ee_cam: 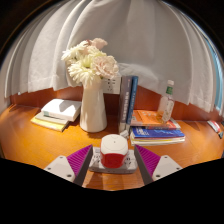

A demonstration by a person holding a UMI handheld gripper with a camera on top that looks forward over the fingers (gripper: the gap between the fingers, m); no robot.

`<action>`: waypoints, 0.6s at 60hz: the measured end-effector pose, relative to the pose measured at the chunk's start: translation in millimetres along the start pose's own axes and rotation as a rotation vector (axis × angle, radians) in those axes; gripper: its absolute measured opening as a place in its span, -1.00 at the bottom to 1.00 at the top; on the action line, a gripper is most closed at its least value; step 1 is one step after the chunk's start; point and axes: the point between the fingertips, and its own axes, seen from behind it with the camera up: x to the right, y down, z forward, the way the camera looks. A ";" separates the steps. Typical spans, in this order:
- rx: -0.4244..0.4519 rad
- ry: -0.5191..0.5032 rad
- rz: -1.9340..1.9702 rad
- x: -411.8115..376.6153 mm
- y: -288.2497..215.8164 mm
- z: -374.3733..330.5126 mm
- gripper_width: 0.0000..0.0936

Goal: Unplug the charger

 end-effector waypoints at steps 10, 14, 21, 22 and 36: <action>-0.052 -0.027 0.024 -1.6 7.2 34.0 0.06; -0.066 -0.018 0.031 -0.8 8.7 32.6 0.01; -0.101 0.003 0.042 -0.7 11.0 32.8 -0.12; -0.110 0.005 0.048 -0.3 11.0 33.1 -0.13; 0.172 0.088 0.093 27.2 -139.7 -8.4 -0.20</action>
